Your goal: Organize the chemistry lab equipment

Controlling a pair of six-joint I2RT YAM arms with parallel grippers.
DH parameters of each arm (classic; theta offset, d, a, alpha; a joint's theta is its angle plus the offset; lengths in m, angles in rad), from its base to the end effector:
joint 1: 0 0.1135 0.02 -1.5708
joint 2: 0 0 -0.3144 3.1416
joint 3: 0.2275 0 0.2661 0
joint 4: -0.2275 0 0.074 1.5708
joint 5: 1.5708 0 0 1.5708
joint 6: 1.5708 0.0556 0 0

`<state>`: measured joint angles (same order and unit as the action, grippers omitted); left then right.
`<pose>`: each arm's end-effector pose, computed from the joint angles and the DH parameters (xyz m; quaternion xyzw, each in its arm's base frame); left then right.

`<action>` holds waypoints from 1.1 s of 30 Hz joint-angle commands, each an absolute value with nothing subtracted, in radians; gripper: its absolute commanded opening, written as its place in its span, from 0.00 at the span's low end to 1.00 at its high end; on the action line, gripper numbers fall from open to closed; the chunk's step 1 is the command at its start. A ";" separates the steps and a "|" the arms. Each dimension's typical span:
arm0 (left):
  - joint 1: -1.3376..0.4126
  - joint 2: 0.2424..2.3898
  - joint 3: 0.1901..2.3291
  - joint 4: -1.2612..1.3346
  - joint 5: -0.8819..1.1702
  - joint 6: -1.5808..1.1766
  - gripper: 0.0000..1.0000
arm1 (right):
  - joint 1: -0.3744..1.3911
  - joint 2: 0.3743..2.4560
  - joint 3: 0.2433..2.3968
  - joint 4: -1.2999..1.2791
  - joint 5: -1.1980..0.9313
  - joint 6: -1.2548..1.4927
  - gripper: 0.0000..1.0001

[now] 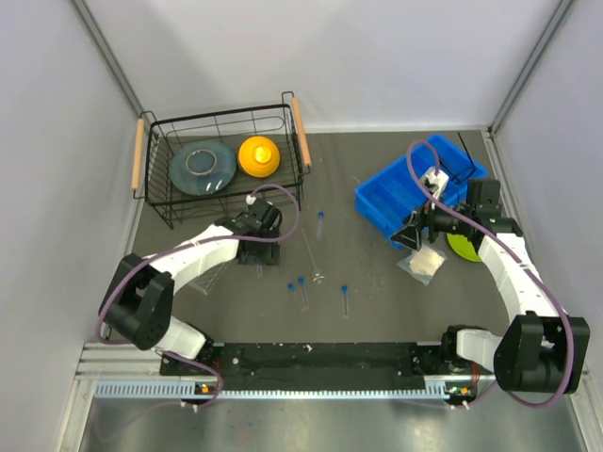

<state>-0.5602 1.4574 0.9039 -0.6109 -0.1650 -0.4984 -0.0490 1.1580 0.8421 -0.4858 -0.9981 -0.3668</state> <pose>0.2484 -0.1450 0.2223 0.0135 0.9761 -0.0319 0.2143 0.2334 0.0353 0.3032 -0.3061 0.7753 0.3661 0.4139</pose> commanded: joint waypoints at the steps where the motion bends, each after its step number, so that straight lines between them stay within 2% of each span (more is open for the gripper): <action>1: -0.551 1.497 0.885 -0.561 -0.173 -0.491 0.63 | -0.055 1.138 0.839 -0.440 -1.040 -0.397 0.80; 2: -0.552 1.505 0.887 -0.560 -0.179 -0.491 0.60 | -0.055 1.138 0.836 -0.439 -1.040 -0.397 0.80; 12: -0.546 1.552 0.868 -0.535 -0.183 -0.486 0.58 | -0.055 1.143 0.825 -0.437 -1.046 -0.402 0.80; 20: -0.540 1.586 0.862 -0.522 -0.176 -0.485 0.50 | -0.055 1.146 0.824 -0.437 -1.051 -0.400 0.81; 25: -0.541 1.588 0.845 -0.506 -0.173 -0.492 0.43 | -0.055 1.146 0.825 -0.439 -1.054 -0.397 0.81; 26: -0.541 1.588 0.841 -0.503 -0.170 -0.494 0.36 | -0.054 1.144 0.827 -0.439 -1.055 -0.397 0.81; 27: -0.541 1.589 0.838 -0.499 -0.169 -0.494 0.34 | -0.055 1.143 0.824 -0.440 -1.057 -0.397 0.81; 33: -0.541 1.582 0.816 -0.471 -0.147 -0.505 0.28 | -0.055 1.128 0.821 -0.448 -1.071 -0.396 0.81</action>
